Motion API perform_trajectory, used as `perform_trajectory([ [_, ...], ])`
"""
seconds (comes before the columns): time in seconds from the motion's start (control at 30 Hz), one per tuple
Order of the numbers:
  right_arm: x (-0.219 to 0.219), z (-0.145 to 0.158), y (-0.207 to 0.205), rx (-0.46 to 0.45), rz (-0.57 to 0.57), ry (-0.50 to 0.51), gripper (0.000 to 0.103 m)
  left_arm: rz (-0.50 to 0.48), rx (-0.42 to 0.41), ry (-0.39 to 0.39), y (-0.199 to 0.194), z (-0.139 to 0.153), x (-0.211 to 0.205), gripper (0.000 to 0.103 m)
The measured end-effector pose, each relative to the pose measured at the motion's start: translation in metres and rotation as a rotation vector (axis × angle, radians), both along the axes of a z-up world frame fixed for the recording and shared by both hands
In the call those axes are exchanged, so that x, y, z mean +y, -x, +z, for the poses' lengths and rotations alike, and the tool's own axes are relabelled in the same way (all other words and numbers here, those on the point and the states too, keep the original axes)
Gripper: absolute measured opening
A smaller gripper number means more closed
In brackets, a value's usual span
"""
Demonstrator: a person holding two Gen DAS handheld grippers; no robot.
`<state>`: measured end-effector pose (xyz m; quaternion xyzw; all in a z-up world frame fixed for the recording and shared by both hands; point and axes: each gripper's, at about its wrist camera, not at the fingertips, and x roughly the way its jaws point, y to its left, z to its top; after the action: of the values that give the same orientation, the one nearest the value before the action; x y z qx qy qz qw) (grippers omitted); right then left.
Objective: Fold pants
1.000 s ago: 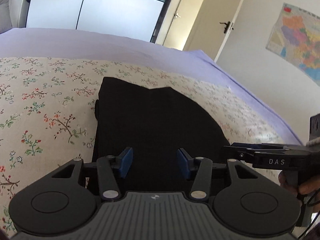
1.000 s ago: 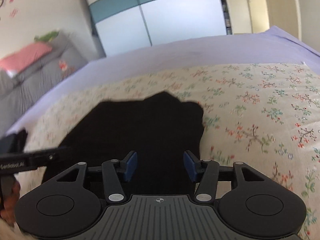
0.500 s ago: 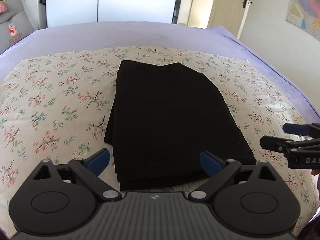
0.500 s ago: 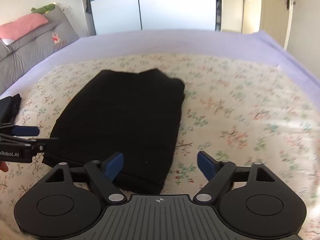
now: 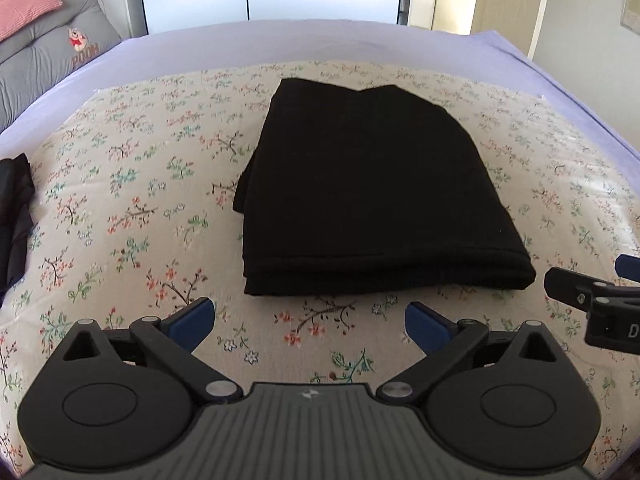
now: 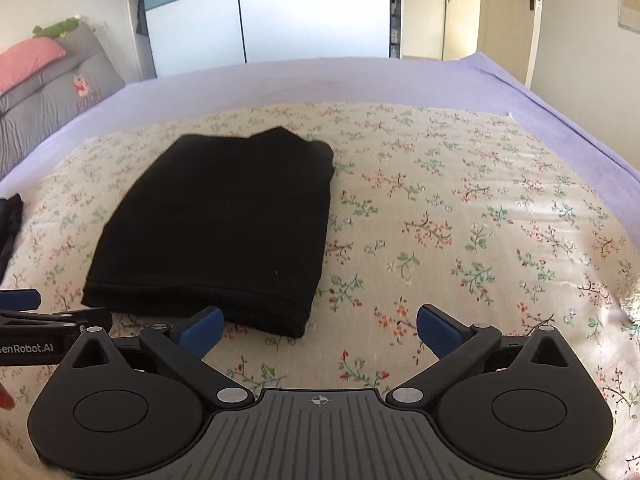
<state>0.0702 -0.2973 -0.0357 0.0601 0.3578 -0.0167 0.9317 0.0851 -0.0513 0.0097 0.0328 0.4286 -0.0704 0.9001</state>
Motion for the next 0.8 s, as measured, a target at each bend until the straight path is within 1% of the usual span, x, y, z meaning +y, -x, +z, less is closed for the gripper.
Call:
perform_trajectory([
  [0.13,0.008,-0.013,-0.003,0.004,-0.002,0.045,0.103,0.010,-0.002,-0.022,-0.002,-0.006,-0.005,0.103],
  [0.2,0.010,-0.017,-0.004,0.006,-0.002,0.046,0.103,0.024,-0.006,-0.036,-0.004,-0.008,-0.007,0.103],
  [0.37,0.010,-0.020,-0.011,0.013,-0.030,0.042,0.103,0.028,0.015,-0.008,-0.010,-0.010,-0.011,0.103],
  [0.6,0.006,-0.026,-0.020,0.044,-0.060,0.024,0.103,0.042,0.016,0.006,-0.015,-0.011,-0.013,0.103],
  [0.8,0.007,-0.028,-0.020,0.047,-0.055,0.033,0.103,0.048,0.001,-0.011,-0.014,-0.010,-0.011,0.103],
])
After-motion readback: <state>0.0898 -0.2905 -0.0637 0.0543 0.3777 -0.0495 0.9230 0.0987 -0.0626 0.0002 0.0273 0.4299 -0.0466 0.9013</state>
